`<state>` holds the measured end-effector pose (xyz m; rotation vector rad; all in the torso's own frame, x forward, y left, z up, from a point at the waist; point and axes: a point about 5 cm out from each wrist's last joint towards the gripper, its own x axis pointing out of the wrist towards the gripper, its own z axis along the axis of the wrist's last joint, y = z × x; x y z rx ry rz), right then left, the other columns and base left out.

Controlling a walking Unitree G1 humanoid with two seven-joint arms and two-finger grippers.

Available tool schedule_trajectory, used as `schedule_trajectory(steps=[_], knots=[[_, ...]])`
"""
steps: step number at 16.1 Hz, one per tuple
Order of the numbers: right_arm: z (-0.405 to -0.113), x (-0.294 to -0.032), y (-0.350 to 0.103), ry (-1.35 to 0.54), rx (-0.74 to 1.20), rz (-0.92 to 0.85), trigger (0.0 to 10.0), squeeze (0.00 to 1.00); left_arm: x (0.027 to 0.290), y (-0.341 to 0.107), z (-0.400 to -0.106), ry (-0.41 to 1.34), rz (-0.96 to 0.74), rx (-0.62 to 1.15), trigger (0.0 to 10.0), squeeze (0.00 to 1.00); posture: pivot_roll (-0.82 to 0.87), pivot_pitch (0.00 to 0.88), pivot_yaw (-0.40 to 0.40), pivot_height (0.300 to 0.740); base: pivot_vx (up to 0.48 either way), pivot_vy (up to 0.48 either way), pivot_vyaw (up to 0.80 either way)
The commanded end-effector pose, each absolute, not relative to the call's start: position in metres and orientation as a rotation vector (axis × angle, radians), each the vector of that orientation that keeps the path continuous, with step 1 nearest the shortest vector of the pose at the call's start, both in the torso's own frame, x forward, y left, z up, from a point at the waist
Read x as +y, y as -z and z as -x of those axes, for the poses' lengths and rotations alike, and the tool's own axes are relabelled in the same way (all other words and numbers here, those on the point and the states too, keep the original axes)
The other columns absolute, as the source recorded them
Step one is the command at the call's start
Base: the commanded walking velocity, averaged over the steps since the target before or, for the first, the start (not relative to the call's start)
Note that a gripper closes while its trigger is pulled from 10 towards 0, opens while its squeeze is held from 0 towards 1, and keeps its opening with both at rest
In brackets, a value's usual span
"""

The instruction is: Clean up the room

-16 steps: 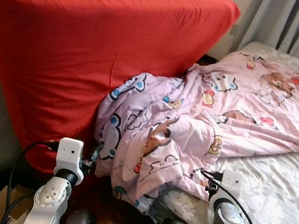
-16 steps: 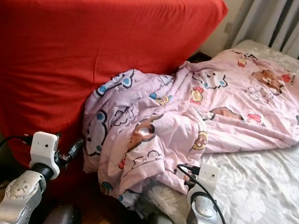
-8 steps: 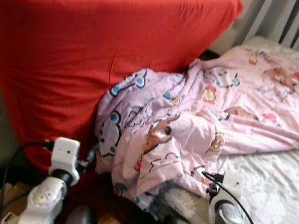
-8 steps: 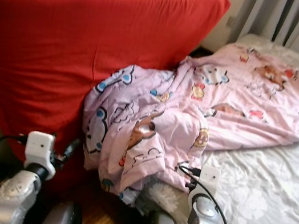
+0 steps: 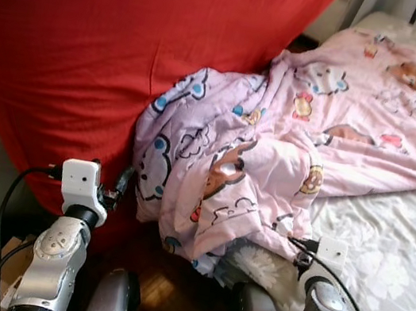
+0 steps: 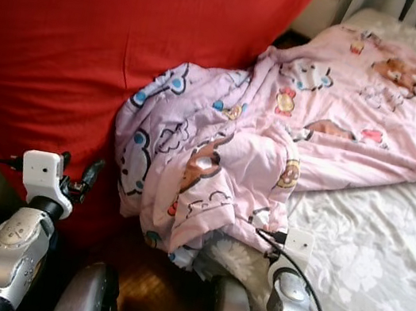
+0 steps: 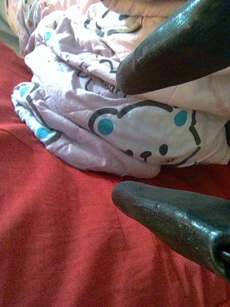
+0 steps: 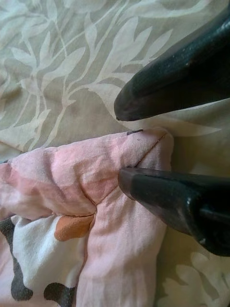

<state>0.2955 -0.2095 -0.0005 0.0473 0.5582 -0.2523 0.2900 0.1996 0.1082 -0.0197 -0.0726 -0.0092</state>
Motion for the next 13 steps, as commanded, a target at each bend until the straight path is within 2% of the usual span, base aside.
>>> schedule_trajectory(steps=[1, 6, 7, 8, 13], knots=[[-0.299, -0.210, -0.003, 0.258, 0.546, -0.063, 10.0, 0.00, 0.199, -0.106, -0.285, 0.009, 0.030, -0.056, 10.0, 0.00, 0.00, 0.226, 0.019, 0.572, 0.000, 0.000, 0.00], [-0.312, -0.197, -0.017, 0.181, 0.433, -0.185, 10.0, 0.00, 0.200, -0.109, -0.285, 0.011, 0.032, -0.045, 10.0, 0.00, 0.01, 0.212, 0.020, 0.572, 0.000, 0.000, 0.00], [-0.312, -0.196, -0.016, 0.180, 0.434, -0.176, 10.0, 0.23, 0.200, -0.109, -0.285, 0.011, 0.034, -0.039, 10.0, 0.00, 0.01, 0.210, 0.020, 0.572, 0.000, 0.000, 0.00], [-0.310, -0.196, -0.015, 0.204, 0.427, -0.221, 10.0, 1.00, 0.198, -0.108, -0.285, 0.013, 0.038, -0.036, 10.0, 0.00, 0.01, 0.205, 0.020, 0.572, 0.000, 0.000, 0.00], [-0.304, -0.201, -0.009, 0.229, 0.434, -0.243, 10.0, 1.00, 0.197, -0.106, -0.284, 0.017, 0.041, -0.023, 10.0, 0.00, 0.01, 0.202, 0.020, 0.572, 0.000, 0.000, 0.00]])
